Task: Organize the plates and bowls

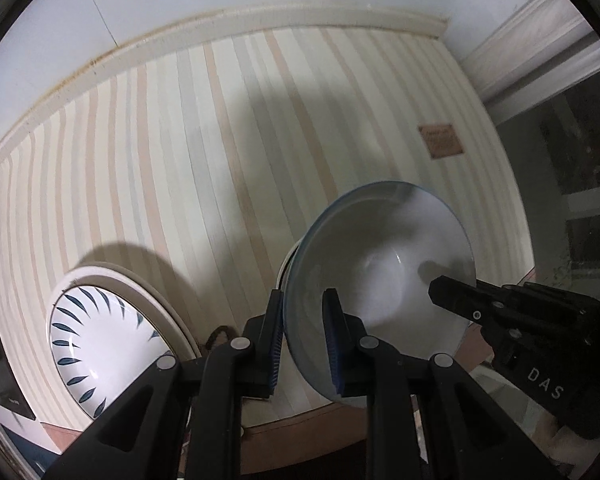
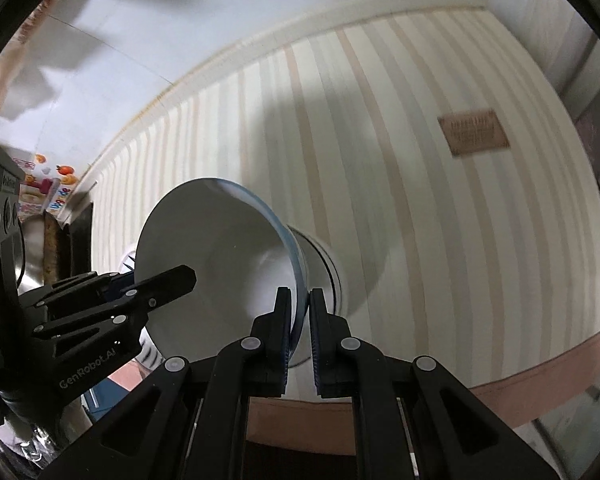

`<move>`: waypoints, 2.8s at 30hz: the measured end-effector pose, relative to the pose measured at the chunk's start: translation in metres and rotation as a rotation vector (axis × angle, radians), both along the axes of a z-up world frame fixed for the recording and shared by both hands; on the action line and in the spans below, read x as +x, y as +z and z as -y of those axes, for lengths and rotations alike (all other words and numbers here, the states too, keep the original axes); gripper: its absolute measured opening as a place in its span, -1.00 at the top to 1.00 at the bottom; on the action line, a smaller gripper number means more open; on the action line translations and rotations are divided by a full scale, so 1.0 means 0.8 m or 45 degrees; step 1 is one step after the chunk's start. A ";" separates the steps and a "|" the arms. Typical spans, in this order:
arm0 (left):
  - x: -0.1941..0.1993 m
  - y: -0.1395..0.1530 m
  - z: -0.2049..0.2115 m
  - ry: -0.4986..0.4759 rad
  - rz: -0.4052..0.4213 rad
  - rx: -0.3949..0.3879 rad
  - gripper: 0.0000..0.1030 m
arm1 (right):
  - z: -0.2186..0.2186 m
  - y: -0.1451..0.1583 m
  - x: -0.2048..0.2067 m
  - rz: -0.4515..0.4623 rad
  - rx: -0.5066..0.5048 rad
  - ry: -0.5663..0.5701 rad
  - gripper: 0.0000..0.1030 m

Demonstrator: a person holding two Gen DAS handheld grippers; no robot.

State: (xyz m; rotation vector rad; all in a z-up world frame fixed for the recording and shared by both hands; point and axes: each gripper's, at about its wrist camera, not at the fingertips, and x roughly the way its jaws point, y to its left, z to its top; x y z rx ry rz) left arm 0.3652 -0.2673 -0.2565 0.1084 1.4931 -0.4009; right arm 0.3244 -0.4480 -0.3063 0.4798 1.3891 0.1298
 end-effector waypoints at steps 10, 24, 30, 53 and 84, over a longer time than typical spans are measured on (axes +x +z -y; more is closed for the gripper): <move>-0.006 -0.025 0.007 -0.039 -0.029 0.077 0.67 | -0.007 -0.034 0.002 -0.072 -0.024 0.033 0.79; -0.028 -0.013 -0.001 -0.026 0.025 0.104 0.66 | -0.012 -0.026 0.009 -0.092 -0.060 0.025 0.63; -0.052 0.027 -0.015 -0.035 0.148 0.095 0.42 | -0.022 0.011 -0.013 -0.007 -0.133 0.042 -0.26; -0.093 0.106 -0.051 0.057 0.300 -0.057 -0.70 | -0.009 0.129 -0.099 0.219 -0.218 -0.073 -0.77; 0.041 -0.115 -0.012 0.144 -0.358 -0.356 0.18 | 0.020 -0.153 -0.011 -0.148 0.459 -0.143 -0.01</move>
